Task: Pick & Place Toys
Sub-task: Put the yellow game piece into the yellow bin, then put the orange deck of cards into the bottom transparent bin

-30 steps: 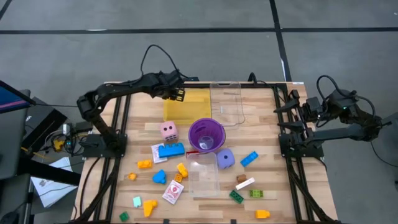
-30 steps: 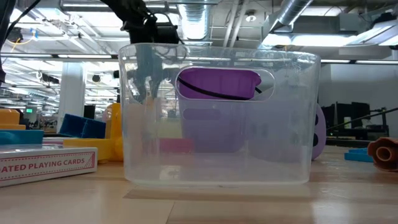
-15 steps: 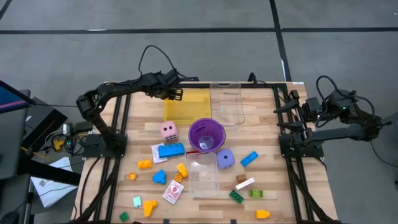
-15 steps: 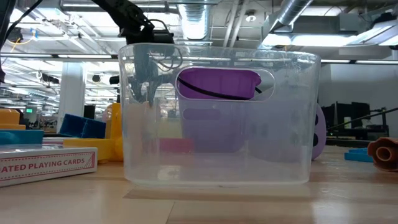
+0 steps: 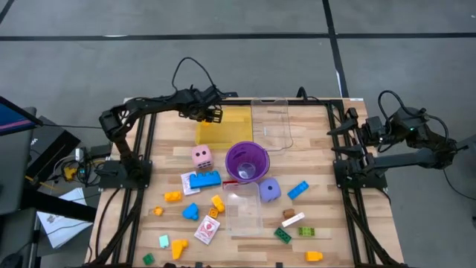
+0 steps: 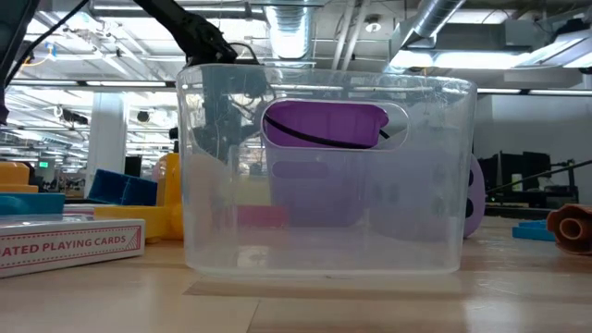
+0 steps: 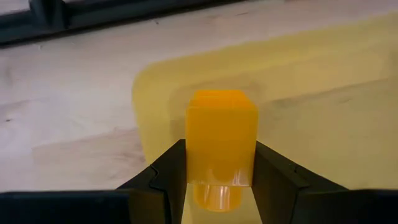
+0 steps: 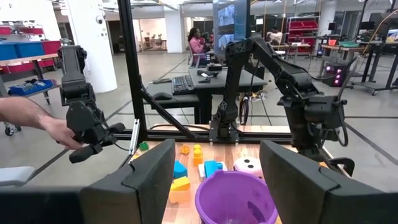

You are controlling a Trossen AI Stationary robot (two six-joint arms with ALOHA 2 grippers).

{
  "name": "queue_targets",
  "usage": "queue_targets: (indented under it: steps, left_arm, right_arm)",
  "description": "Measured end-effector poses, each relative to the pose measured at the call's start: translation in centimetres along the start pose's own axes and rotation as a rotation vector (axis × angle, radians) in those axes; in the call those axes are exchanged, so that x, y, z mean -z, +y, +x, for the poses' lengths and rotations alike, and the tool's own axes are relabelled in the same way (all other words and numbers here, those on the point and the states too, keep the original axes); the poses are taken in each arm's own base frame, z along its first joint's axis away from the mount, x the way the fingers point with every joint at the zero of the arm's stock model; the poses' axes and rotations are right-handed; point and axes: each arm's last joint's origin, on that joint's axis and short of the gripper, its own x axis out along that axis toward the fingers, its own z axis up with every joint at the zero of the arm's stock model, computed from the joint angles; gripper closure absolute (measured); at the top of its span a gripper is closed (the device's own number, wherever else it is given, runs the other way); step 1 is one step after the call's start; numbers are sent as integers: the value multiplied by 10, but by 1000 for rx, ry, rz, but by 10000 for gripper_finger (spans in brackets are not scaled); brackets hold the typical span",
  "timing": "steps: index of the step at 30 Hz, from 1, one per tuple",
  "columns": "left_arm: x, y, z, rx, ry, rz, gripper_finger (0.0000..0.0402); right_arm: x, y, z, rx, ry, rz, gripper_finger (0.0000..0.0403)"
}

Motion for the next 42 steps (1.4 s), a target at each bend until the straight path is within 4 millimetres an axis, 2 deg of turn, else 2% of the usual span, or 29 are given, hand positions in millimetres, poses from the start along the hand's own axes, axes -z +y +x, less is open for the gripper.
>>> queue_targets:
  steps: [13, 24, 31, 37, 42]
  left_arm:
    - [0, 0, 1, -3, 5, 24, 261]
    - [0, 0, 1, 0, 1, 61, 224]
    - [-2, 0, -5, 16, -32, 64, 224]
    - [-8, 5, -30, 71, -117, 52, 226]
    - [-11, 14, -73, 188, -221, 104, 226]
  right_arm:
    - [0, 0, 0, 0, 0, -2, 175]
    - [0, 0, 0, 0, 0, 0, 175]
    - [0, 0, 0, 0, 0, 1, 175]
    - [0, 0, 0, 0, 0, 1, 175]
    - [0, 0, 0, 0, 0, 1, 175]
